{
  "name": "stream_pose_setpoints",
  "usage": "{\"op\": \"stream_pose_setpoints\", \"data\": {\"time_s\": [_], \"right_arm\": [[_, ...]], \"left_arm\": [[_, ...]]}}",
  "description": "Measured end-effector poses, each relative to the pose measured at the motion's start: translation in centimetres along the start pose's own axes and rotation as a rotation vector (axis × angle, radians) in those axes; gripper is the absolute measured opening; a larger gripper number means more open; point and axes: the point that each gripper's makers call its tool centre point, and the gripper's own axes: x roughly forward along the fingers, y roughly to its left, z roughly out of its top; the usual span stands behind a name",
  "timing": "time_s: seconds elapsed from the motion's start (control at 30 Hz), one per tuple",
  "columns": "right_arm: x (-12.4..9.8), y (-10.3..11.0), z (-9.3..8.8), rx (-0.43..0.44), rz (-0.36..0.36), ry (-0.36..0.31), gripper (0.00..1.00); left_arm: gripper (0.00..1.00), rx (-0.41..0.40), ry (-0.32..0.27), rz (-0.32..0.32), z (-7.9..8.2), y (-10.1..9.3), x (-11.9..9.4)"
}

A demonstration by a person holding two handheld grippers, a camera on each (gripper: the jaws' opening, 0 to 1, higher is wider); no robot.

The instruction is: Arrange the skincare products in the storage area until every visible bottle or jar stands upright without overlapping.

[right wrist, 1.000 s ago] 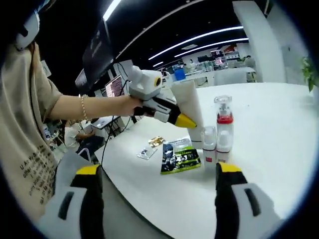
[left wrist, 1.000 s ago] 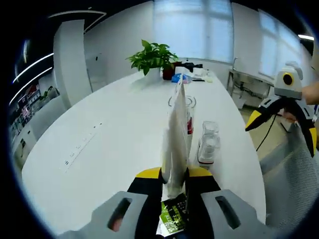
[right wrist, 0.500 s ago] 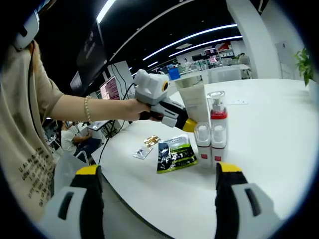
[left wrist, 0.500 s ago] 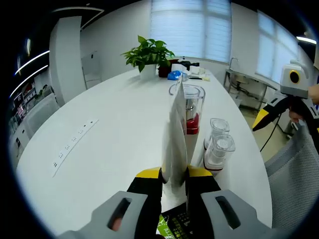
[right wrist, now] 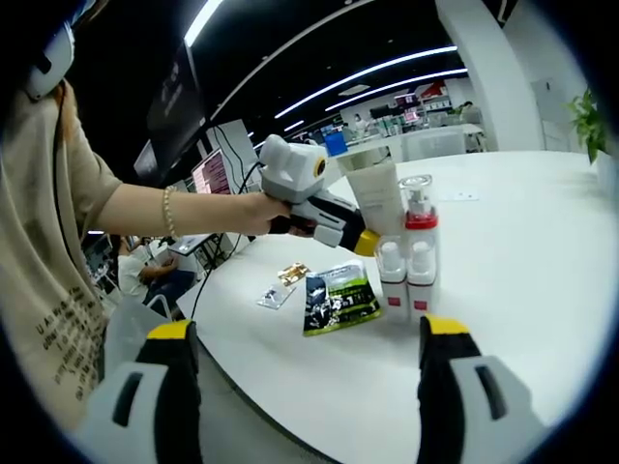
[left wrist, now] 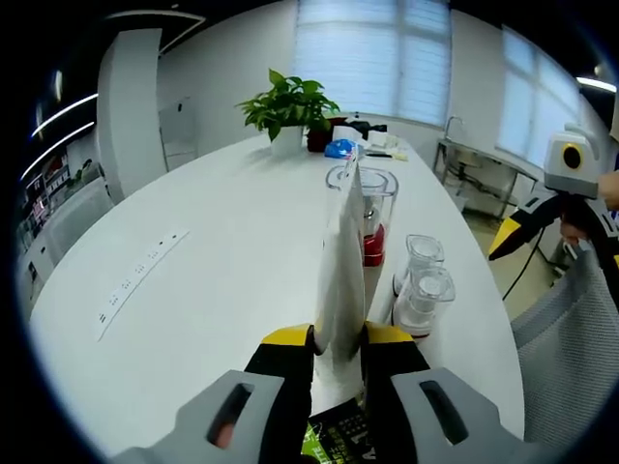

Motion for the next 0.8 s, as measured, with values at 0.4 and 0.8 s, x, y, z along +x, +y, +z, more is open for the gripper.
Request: {"op": "stream_pose_setpoints", "data": {"time_s": [0.4,0.8], "right_arm": [[0.0,0.1,0.4,-0.013,0.003,-0.001,0.96],[0.2,0.6,0.7,-0.025,0.002,-0.006,0.97]], "left_arm": [[0.21,-0.006,-0.006,0.023,0.5,0.2,-0.2],[0.36,-0.012,0.025,0.058,-0.2,-0.4,-2.6]]}}
